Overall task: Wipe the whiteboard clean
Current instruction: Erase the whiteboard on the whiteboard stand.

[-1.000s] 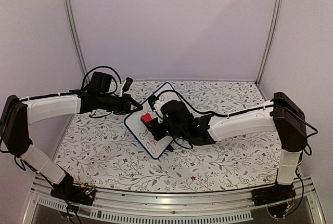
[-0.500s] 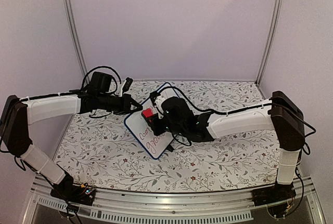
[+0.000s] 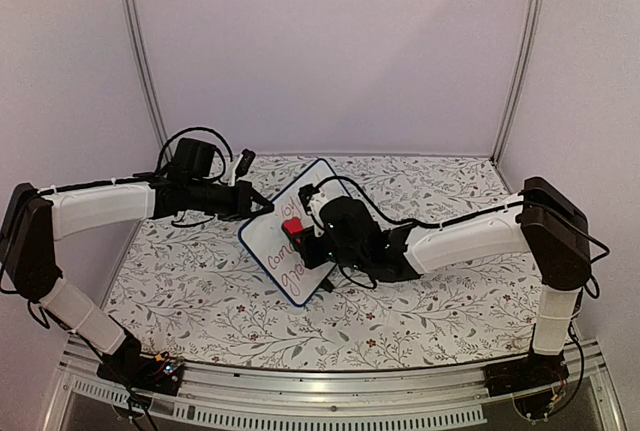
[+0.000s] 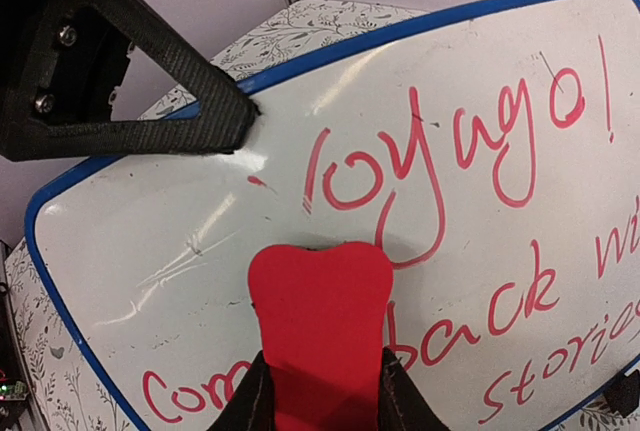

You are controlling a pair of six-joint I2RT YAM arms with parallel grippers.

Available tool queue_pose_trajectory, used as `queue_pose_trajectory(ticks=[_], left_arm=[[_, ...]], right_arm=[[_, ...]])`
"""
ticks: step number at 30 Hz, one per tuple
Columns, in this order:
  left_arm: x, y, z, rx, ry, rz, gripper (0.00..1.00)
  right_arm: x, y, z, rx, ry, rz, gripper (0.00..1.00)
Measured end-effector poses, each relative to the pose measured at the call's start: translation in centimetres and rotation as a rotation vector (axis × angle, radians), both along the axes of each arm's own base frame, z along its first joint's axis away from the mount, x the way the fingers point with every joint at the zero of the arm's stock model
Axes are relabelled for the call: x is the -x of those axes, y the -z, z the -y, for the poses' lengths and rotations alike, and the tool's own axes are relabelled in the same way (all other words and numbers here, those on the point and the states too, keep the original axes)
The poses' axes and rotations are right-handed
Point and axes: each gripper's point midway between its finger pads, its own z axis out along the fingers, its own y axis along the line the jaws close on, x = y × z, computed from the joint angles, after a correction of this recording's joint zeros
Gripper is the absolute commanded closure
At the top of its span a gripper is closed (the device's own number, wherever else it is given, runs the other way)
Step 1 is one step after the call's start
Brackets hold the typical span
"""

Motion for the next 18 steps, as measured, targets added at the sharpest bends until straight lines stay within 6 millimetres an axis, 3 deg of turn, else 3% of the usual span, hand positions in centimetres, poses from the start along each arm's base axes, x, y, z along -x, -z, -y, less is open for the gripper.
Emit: queue_pose_trajectory(ticks=[8,18], left_arm=[[0.0,0.0,0.0,0.001,0.001,0.0,1.0],[0.0,0.0,0.0,0.001,0.001,0.001,1.0]], right_arm=[[0.1,0.4,0.5,0.005,0.01,-0.009,0.78],[-0.9,-1.4,-0.5,0.013,0.027,0.011,0.77]])
